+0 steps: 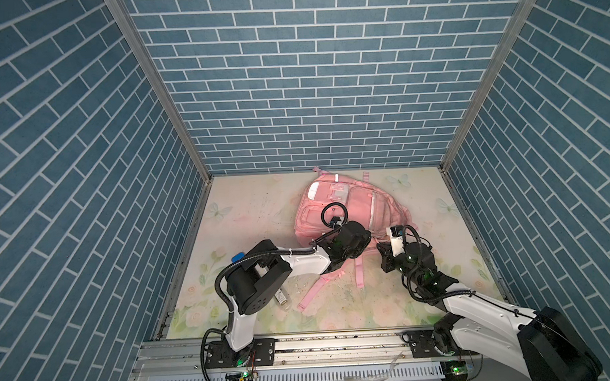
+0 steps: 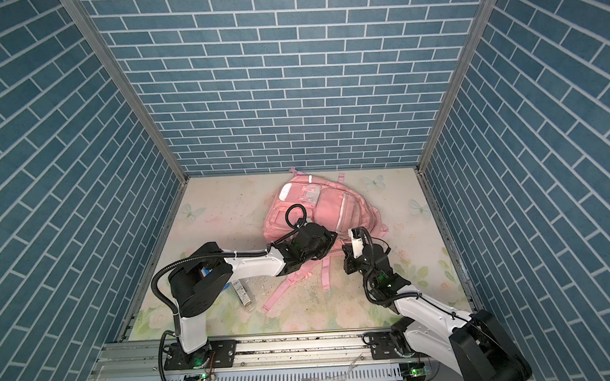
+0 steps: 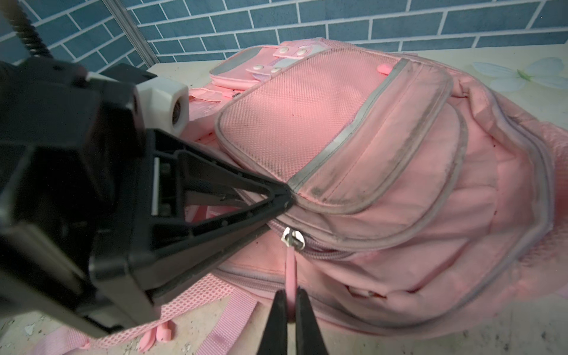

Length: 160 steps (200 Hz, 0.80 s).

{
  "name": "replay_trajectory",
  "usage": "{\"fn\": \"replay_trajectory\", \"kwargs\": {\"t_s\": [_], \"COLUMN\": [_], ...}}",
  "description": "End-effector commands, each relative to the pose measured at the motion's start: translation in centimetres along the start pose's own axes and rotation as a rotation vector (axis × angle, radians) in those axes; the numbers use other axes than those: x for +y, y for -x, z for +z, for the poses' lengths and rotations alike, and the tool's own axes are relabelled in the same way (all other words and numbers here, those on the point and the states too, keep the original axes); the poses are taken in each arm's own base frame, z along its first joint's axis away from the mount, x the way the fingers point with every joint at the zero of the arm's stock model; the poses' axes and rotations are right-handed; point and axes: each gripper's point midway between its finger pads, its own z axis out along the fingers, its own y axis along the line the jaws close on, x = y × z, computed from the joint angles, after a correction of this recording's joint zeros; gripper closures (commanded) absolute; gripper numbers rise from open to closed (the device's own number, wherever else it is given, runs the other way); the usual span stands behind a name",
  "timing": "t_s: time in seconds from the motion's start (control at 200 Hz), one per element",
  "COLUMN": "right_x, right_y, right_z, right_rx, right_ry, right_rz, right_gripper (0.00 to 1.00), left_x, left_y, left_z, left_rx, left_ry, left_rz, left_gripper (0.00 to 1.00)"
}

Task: Pack books, pencil case, and school supplies into a backpack
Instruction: Zip the student bag at the center of the table.

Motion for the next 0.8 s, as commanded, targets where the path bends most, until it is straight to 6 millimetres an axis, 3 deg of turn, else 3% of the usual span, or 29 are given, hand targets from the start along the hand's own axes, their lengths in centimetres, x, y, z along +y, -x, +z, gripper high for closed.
{"fn": "replay_trajectory", "kwargs": {"t_s": [0.0, 0.095, 0.205, 0.37, 0.5, 0.675, 0.795], "right_x": [-1.3, -3.2, -5.1, -8.0, -9.3, -8.4, -3.6], "right_y": [2.0, 1.9, 1.9, 2.1, 2.3, 4.0, 4.0], "right_z": [-0.7, -1.0, -1.8, -2.4, -2.1, -1.1, -0.3], "right_rx": [-0.073, -0.065, -0.086, -0.088, -0.075, -0.078, -0.043], "right_ry": [-0.076, -0.129, -0.19, -0.289, -0.324, -0.261, 0.017], "right_rz": [0.038, 0.103, 0.159, 0.202, 0.222, 0.153, 0.051], "right_gripper": [1.0, 1.0, 1.0, 1.0, 1.0, 1.0, 1.0], "left_x": [0.9, -0.1, 0.8, 2.2, 1.4, 1.7, 2.5], "left_y": [2.0, 1.8, 1.8, 3.1, 4.1, 6.1, 9.7], "left_z": [-1.1, -1.5, -2.0, -4.6, -6.5, -7.8, -8.2], "left_rx": [-0.04, 0.04, 0.143, 0.189, 0.251, 0.326, 0.322], "left_ry": [0.029, -0.015, 0.012, 0.032, 0.016, 0.084, 0.164], "left_rz": [0.044, 0.086, 0.137, 0.201, 0.301, 0.481, 0.608], "left_gripper": [0.98, 1.0, 1.0, 1.0, 1.0, 1.0, 1.0]}}
